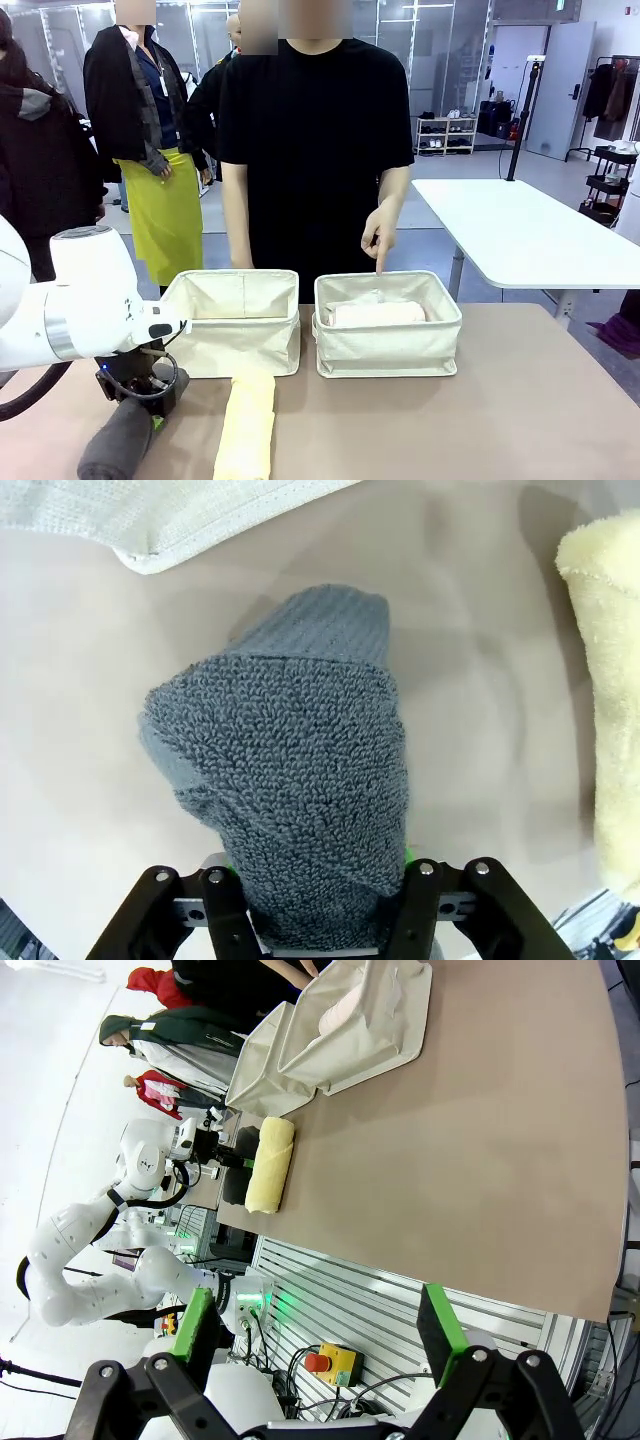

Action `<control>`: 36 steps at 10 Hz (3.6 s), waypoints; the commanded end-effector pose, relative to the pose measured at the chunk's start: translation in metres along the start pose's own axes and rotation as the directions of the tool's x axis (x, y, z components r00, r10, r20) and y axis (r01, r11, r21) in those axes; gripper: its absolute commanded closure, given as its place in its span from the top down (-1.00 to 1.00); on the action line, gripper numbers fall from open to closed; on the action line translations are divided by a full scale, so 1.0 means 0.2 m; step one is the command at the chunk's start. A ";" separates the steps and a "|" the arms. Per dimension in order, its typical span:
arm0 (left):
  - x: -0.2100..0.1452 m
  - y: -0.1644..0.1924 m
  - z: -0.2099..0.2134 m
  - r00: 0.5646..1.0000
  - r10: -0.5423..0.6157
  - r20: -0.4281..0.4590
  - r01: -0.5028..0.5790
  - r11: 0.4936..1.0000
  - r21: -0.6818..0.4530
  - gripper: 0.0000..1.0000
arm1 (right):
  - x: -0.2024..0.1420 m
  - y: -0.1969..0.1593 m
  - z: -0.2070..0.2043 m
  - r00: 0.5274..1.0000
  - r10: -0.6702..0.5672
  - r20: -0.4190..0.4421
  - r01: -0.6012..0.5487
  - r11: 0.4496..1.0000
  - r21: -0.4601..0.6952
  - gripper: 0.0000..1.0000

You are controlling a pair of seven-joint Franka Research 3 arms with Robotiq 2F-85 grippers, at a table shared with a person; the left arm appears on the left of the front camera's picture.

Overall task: Divide the towels into two baskets.
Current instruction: Pick up one hotel-folded towel from the bottom of the table and place it in the Fabric basket indicated by the person.

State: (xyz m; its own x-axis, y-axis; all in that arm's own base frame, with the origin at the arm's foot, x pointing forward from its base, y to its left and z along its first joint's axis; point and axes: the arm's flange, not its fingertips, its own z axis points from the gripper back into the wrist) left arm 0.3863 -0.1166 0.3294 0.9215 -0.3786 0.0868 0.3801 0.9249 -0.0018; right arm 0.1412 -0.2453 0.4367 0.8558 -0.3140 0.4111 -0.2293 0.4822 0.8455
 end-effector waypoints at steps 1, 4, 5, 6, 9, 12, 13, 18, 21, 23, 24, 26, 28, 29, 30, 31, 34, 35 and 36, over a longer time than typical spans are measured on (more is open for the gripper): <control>-0.05 -0.03 0.04 1.000 0.024 0.005 -0.024 1.000 -0.004 -0.33 | -0.02 0.01 0.01 1.000 0.017 0.015 -0.017 1.000 -0.001 1.00; -0.12 -0.17 0.53 0.970 -0.243 0.030 0.243 0.970 -0.005 -0.33 | -0.02 0.01 0.01 1.000 0.017 0.015 -0.017 1.000 -0.001 1.00; -0.15 -0.25 0.66 0.925 -0.378 0.029 0.378 0.926 -0.004 -0.33 | -0.02 0.01 0.01 1.000 0.017 0.015 -0.017 1.000 -0.001 1.00; -0.17 -0.32 0.73 0.848 -0.528 0.046 0.528 0.849 -0.005 -0.33 | -0.02 0.01 0.01 1.000 0.017 0.015 -0.017 1.000 -0.001 1.00; -0.17 -0.52 0.74 0.700 -0.713 0.017 0.711 0.700 0.070 -0.33 | -0.02 0.01 0.01 1.000 0.017 0.015 -0.017 1.000 -0.001 1.00; -0.17 -0.58 0.77 0.677 -0.736 0.019 0.734 0.677 0.059 -0.33 | -0.02 0.01 0.01 1.000 0.017 0.015 -0.017 1.000 -0.001 1.00; -0.17 -0.58 0.77 0.677 -0.736 0.019 0.734 0.677 0.059 -0.33 | -0.02 0.01 0.01 1.000 0.017 0.015 -0.017 1.000 -0.001 1.00; -0.05 -0.67 0.78 0.556 -0.831 0.023 0.819 0.552 0.154 -0.27 | -0.02 0.01 0.01 1.000 0.017 0.015 -0.017 1.000 -0.001 1.00; 0.29 -0.90 0.87 0.306 -0.952 -0.032 0.931 0.292 0.218 -0.27 | -0.02 0.01 0.01 1.000 0.017 0.015 -0.017 1.000 -0.001 1.00; 0.47 -1.05 0.95 0.171 -0.985 -0.024 0.970 0.164 0.182 -0.27 | -0.02 0.01 0.01 1.000 0.017 0.015 -0.017 1.000 -0.001 1.00; 0.55 -1.13 0.97 0.132 -0.991 -0.011 0.975 0.128 0.184 -0.27 | -0.02 0.01 0.01 1.000 0.017 0.015 -0.017 1.000 -0.001 1.00; 0.71 -1.27 0.89 0.103 -0.994 -0.020 0.960 0.094 0.263 -0.27 | -0.02 0.01 0.01 1.000 0.017 0.015 -0.017 1.000 -0.001 1.00; 0.85 -1.35 0.81 0.104 -0.995 0.003 0.937 0.099 0.334 -0.27 | -0.02 0.01 0.01 1.000 0.017 0.015 -0.017 1.000 -0.001 1.00; 0.92 -1.38 0.77 0.098 -0.995 -0.010 0.932 0.088 0.351 -0.27 | -0.02 0.01 0.01 1.000 0.017 0.015 -0.017 1.000 -0.001 1.00; 1.02 -1.42 0.73 0.080 -0.997 0.010 0.928 0.078 0.364 -0.27 | -0.02 0.01 0.01 1.000 0.017 0.015 -0.017 1.000 -0.001 1.00; 1.12 -1.44 0.70 0.115 -0.993 0.004 0.920 0.108 0.376 -0.27 | -0.02 0.01 0.01 1.000 0.017 0.015 -0.017 1.000 -0.001 1.00; 1.36 -1.56 0.63 0.158 -0.987 0.015 0.901 0.150 0.407 -0.27 | -0.02 0.01 0.01 1.000 0.017 0.015 -0.017 1.000 -0.001 1.00; 1.42 -1.59 0.61 0.170 -0.985 0.041 0.897 0.172 0.408 -0.27 | -0.02 0.01 0.01 1.000 0.017 0.015 -0.017 1.000 -0.001 1.00; 1.46 -1.63 0.59 0.198 -0.978 0.067 0.887 0.208 0.412 -0.27 | -0.02 0.01 0.01 1.000 0.017 0.015 -0.017 1.000 -0.001 1.00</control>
State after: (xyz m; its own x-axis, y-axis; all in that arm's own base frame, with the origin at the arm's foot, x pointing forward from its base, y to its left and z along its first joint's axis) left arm 0.5171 -0.5077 0.4691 -0.2322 -0.9694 0.0797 0.8604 -0.1665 0.4816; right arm 0.1409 -0.2457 0.4360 0.8553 -0.3145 0.4118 -0.2292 0.4831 0.8450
